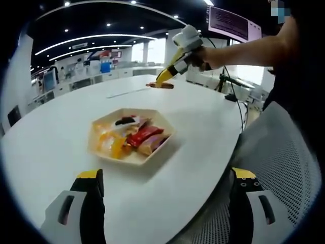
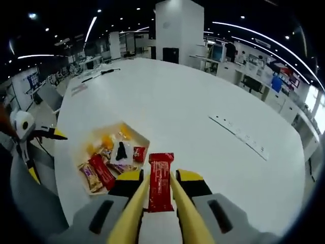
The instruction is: Place the target food into the container with the food tongs after gripping and lifting it, then release it inside without dropping or visibly crushing the food.
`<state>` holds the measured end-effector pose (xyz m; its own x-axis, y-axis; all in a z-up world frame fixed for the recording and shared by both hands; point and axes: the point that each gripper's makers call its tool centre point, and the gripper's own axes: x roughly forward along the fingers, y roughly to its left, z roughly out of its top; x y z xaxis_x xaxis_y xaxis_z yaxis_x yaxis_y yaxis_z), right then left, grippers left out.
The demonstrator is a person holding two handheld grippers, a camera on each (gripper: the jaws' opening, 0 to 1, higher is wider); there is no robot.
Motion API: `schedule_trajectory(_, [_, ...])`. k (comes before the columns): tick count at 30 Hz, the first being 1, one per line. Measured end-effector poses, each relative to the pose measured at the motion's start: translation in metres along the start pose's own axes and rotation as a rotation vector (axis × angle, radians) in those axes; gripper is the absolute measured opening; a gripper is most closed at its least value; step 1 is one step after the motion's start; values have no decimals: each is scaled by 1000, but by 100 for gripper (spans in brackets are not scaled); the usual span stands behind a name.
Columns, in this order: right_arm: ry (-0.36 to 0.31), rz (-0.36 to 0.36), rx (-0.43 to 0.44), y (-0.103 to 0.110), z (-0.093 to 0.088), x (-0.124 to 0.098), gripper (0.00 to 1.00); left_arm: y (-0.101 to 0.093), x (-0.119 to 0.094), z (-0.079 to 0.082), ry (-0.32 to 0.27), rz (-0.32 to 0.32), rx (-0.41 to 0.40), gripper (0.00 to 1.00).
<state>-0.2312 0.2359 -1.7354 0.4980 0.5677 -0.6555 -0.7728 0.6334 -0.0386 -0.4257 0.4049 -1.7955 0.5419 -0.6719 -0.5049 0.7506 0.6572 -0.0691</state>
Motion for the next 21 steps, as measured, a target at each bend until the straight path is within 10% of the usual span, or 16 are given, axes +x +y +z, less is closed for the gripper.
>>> schedule_trajectory(21, [-38,98,-88,67,49,25,24,0,0,1,-3,0,1,99])
